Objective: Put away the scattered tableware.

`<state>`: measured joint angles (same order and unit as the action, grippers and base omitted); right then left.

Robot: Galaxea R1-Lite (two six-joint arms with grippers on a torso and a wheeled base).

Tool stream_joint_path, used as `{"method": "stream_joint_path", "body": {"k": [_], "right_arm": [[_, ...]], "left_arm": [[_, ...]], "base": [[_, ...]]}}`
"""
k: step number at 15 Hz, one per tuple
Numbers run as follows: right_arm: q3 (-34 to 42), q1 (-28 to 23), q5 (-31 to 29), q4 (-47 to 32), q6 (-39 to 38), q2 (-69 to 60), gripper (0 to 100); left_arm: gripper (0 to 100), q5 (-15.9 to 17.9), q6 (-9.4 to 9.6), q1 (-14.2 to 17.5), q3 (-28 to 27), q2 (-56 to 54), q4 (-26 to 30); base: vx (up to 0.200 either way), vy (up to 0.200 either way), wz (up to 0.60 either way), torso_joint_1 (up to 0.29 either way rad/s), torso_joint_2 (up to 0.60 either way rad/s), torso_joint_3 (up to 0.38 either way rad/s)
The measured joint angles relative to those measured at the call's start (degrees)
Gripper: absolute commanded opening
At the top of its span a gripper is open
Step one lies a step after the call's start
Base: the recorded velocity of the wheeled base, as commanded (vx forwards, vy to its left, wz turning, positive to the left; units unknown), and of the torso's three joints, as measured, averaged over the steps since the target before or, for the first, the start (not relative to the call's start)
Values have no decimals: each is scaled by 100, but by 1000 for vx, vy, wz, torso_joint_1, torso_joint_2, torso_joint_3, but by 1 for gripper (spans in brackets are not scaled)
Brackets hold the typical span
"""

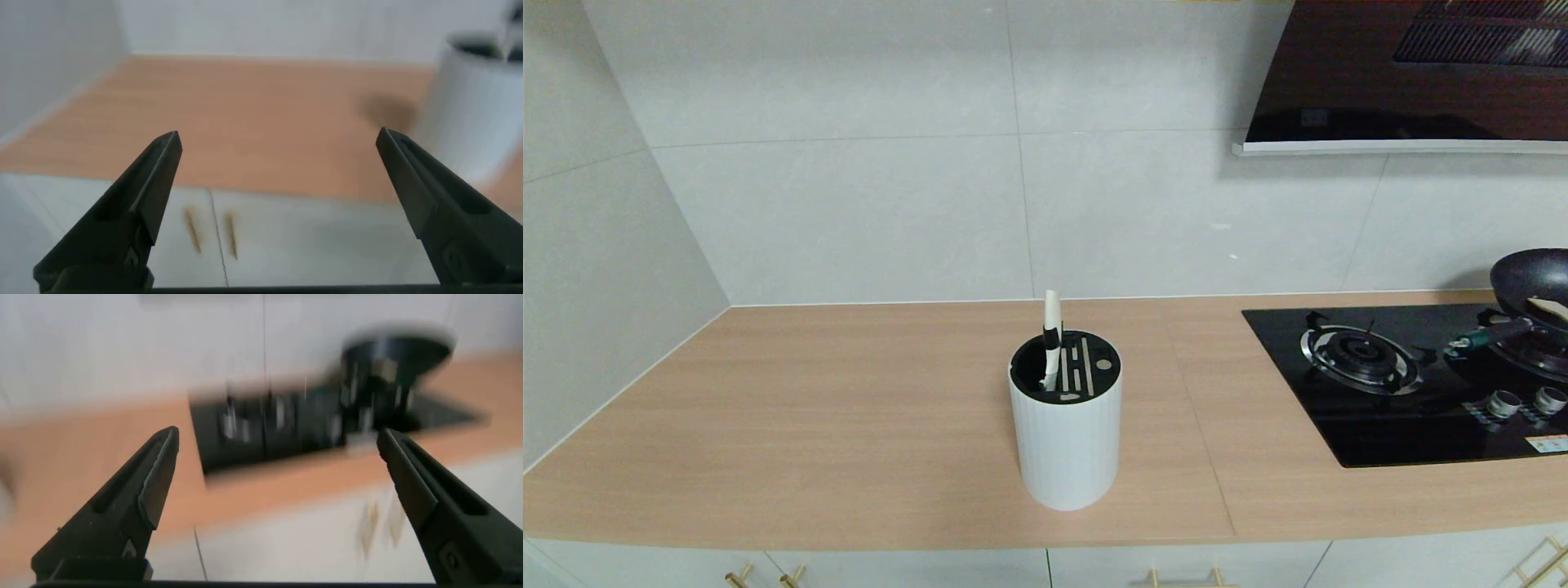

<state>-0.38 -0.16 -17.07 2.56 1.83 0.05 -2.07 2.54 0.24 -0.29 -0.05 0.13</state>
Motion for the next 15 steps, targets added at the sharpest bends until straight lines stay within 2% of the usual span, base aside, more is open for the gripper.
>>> {"method": "stream_joint_path", "body": {"k": [1,2,4,6,11,14,15], "right_arm": [[5,0,2,23,-13,-5,100],[9,-2,2,30,-16,-5,100],[22,-2,2,28,-2,-5,100],[27,-2,16,30,9,-7,100],[30,21,491,48,161,-7,100],[28,23,1736,26,156,-7,100],[27,26,1949,23,156,0,100]], "left_arm": [[100,-2,55,0,13,-5,5],[100,-2,33,0,20,-5,5],[100,-9,-335,-4,27,-6,-13],[100,-11,-311,-2,29,-6,-18],[100,-9,-311,0,29,-6,-21],[100,-11,-311,-2,29,-6,-21],[100,-11,-311,-2,29,-6,-21]], "base": [[0,0,0,0,0,0],[0,0,0,0,0,0],[0,0,0,0,0,0],[0,0,0,0,0,0],[0,0,0,0,0,0],[0,0,0,0,0,0],[0,0,0,0,0,0]]}}
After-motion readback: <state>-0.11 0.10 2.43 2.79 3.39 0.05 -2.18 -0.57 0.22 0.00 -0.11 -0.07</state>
